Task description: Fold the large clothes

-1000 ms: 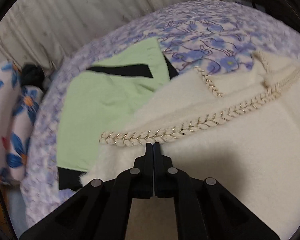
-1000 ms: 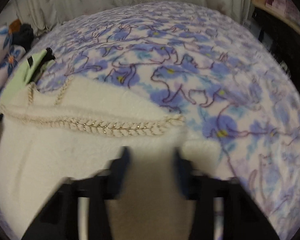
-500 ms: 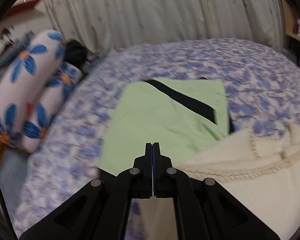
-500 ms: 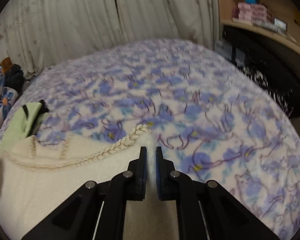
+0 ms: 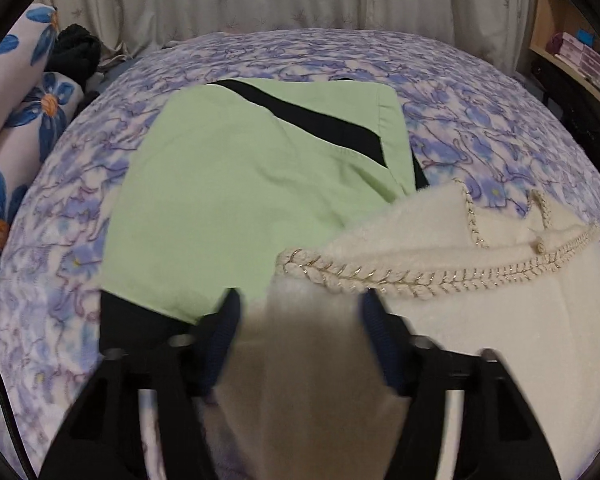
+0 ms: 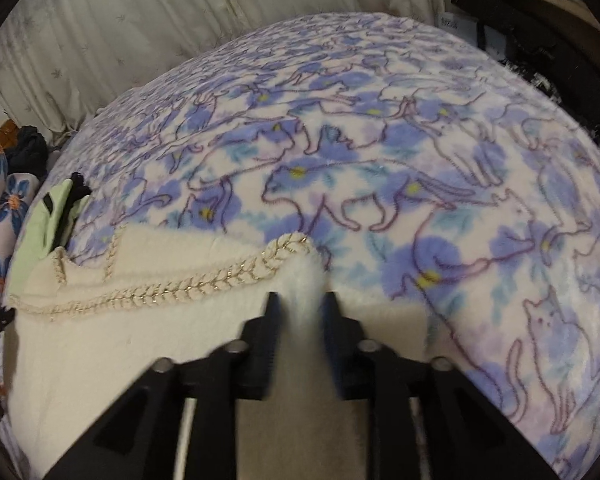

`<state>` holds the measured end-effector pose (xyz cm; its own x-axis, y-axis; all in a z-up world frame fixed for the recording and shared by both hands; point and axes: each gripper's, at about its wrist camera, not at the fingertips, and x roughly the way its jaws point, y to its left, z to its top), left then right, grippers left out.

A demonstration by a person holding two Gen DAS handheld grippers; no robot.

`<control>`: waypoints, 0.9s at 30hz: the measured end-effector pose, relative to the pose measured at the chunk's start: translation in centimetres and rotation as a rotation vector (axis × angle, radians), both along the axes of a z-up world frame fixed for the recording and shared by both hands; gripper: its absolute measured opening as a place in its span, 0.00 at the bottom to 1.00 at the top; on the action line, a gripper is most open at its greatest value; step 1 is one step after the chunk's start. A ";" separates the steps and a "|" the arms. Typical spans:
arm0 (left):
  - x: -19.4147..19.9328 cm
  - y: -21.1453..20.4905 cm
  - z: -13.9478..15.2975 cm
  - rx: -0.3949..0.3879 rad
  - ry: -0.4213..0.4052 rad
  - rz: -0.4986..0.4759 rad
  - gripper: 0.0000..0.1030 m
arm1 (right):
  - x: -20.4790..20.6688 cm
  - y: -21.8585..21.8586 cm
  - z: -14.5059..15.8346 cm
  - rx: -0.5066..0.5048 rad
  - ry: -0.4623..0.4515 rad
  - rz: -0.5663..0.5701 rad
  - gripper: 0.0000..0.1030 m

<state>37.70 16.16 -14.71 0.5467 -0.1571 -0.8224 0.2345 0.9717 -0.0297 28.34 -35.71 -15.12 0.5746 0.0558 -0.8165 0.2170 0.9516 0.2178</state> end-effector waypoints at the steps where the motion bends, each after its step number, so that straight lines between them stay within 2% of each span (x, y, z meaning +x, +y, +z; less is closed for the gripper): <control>1: 0.2 -0.1 -0.1 -0.009 0.012 -0.014 0.31 | 0.0 0.0 0.1 0.012 -0.002 0.003 0.39; 3: 0.1 -0.9 -0.4 0.027 -0.001 -0.026 0.22 | 0.3 0.0 0.1 0.047 -0.013 0.011 0.42; 4: 0.1 -1.3 -0.4 0.042 -0.007 -0.037 0.11 | 0.6 0.1 0.0 0.042 -0.002 0.012 0.43; 6: -0.3 -2.0 -0.4 0.082 -0.026 -0.047 0.09 | 1.4 0.7 -0.7 0.016 0.041 0.020 0.44; 8: -0.7 -2.3 -0.2 0.121 -0.051 -0.032 0.07 | 1.6 1.5 -0.8 -0.031 0.044 0.033 0.43; 11: -1.7 -2.1 1.2 0.129 -0.100 0.024 0.06 | 0.8 2.6 0.1 -0.125 0.017 0.046 0.07; 13: -2.2 -1.7 2.6 0.107 -0.135 0.057 0.06 | -0.5 2.7 1.5 -0.147 -0.044 0.024 0.07; 17: -2.5 -1.2 5.5 0.058 -0.190 0.114 0.06 | -2.7 1.5 4.9 -0.101 -0.186 -0.059 0.07; 19: -1.5 -1.6 5.6 0.066 -0.201 0.138 0.06 | -2.3 1.1 5.2 -0.109 -0.203 -0.088 0.07; 22: 0.8 -2.1 4.0 0.063 -0.166 0.193 0.06 | -0.3 0.8 3.4 -0.115 -0.151 -0.119 0.07; 25: 2.7 -2.0 -0.1 0.089 -0.075 0.246 0.06 | 2.0 0.3 -0.8 -0.124 -0.023 -0.138 0.07; 27: 2.8 -2.0 -2.1 0.099 -0.057 0.259 0.06 | 2.2 0.3 -1.5 -0.127 -0.023 -0.141 0.08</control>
<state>40.46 14.15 -16.84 0.6042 0.0738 -0.7934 -0.0234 0.9969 0.0750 30.51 -35.46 -16.62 0.5877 -0.1291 -0.7987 0.3468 0.9321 0.1045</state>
